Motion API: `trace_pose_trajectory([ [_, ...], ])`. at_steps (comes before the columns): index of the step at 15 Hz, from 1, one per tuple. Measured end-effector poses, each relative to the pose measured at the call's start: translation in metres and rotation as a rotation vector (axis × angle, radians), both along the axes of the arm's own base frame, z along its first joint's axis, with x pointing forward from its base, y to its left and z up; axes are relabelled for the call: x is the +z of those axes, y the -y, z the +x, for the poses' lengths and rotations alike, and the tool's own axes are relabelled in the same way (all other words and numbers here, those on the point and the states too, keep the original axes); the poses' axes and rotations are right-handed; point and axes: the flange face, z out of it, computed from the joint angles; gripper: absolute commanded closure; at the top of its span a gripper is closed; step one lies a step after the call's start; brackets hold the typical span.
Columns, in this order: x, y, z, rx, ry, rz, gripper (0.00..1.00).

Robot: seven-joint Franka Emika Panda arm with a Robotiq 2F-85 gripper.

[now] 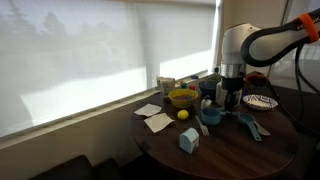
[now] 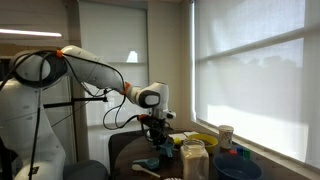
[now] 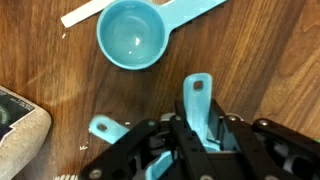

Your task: Remove the two small blue measuring spoons from the big blue measuring spoon

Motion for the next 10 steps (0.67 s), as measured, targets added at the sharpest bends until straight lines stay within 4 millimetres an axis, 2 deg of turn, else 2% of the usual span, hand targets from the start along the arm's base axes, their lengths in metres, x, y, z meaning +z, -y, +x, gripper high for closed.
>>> trace_pose_trajectory([
  [6, 0.002, 0.0, 0.0, 0.0, 0.004, 0.001, 0.94],
  [10, 0.012, 0.0, 0.001, 0.0, 0.026, 0.003, 0.94],
])
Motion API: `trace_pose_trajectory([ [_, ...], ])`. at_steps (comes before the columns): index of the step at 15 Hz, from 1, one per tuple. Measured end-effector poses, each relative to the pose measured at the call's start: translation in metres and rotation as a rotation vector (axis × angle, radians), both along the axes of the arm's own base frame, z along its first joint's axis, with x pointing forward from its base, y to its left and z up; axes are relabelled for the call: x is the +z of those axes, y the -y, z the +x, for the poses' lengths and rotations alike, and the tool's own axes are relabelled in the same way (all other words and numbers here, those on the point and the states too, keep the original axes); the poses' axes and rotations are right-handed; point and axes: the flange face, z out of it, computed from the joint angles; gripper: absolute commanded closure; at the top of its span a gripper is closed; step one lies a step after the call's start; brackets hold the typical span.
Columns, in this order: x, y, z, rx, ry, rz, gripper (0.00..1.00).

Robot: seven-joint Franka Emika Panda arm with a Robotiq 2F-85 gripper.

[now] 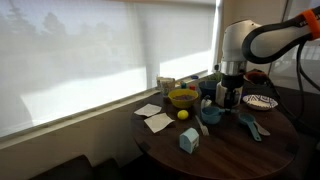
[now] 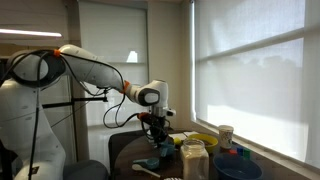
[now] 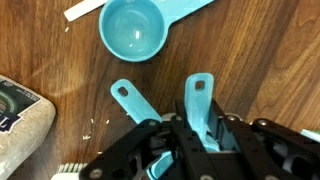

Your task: Remove the two small blue measuring spoons from the big blue measuring spoon

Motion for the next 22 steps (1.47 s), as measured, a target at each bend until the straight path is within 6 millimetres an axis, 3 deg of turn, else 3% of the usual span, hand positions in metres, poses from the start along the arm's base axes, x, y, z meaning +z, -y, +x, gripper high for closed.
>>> trace_pose_trajectory([
  [6, 0.042, -0.01, -0.013, 0.023, 0.082, 0.006, 0.94],
  [11, 0.068, -0.042, -0.038, 0.099, 0.076, 0.048, 0.94],
  [12, 0.069, -0.049, -0.041, 0.108, 0.064, 0.055, 0.74],
  [16, 0.069, -0.049, -0.042, 0.108, 0.059, 0.054, 0.74],
  [17, 0.069, -0.049, -0.041, 0.107, 0.059, 0.054, 0.94],
  [22, 0.064, -0.052, -0.042, 0.081, 0.046, 0.068, 0.94],
])
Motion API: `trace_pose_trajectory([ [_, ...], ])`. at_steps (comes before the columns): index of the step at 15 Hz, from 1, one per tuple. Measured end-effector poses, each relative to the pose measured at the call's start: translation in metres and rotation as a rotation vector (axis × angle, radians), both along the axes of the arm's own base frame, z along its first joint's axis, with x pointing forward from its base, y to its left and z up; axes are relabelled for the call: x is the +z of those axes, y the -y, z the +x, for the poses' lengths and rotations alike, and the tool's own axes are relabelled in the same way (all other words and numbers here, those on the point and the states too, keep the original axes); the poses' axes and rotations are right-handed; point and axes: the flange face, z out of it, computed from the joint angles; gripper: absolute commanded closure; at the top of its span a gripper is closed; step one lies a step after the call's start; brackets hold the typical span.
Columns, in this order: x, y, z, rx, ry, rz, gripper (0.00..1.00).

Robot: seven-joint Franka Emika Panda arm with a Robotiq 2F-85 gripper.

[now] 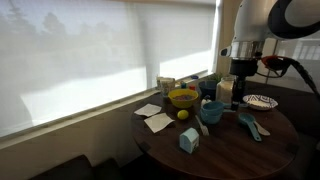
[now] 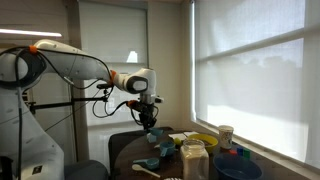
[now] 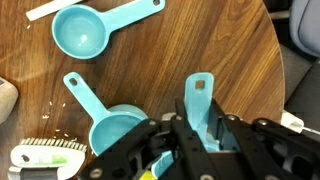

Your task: Remove the two small blue measuring spoons from the big blue measuring spoon

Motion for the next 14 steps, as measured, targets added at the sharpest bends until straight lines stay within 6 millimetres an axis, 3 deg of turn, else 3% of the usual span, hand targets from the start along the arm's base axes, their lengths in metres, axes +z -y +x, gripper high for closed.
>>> trace_pose_trajectory([
  [6, -0.018, -0.018, -0.012, -0.151, -0.097, 0.036, 0.94],
  [14, -0.072, -0.009, -0.024, -0.325, -0.171, -0.003, 0.94],
])
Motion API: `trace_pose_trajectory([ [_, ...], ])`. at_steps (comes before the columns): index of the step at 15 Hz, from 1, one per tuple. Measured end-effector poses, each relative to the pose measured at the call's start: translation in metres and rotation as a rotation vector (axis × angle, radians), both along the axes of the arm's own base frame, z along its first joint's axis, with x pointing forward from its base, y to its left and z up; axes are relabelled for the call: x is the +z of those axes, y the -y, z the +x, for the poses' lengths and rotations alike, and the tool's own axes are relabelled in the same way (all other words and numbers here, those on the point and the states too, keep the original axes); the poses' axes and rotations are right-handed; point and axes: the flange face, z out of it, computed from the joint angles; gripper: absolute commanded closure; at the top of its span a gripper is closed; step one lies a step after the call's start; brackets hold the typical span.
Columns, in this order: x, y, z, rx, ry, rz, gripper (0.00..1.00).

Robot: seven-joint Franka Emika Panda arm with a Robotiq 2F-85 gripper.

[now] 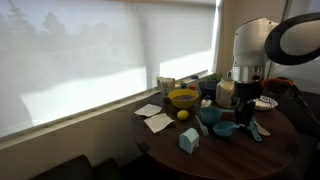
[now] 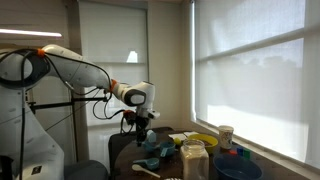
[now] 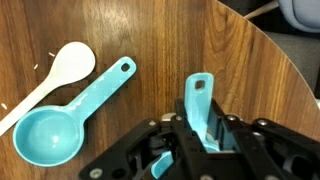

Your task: Remove the two small blue measuring spoons from the big blue measuring spoon

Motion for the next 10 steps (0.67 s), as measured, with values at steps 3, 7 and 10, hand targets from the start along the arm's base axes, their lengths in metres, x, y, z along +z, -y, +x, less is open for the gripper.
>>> trace_pose_trajectory([
  [3, -0.0079, 0.0012, -0.0014, -0.04, 0.002, -0.004, 0.94],
  [7, -0.01, 0.0016, -0.0019, -0.071, -0.001, -0.008, 0.36],
  [10, -0.0143, 0.0024, -0.0034, -0.083, -0.011, -0.012, 0.15],
])
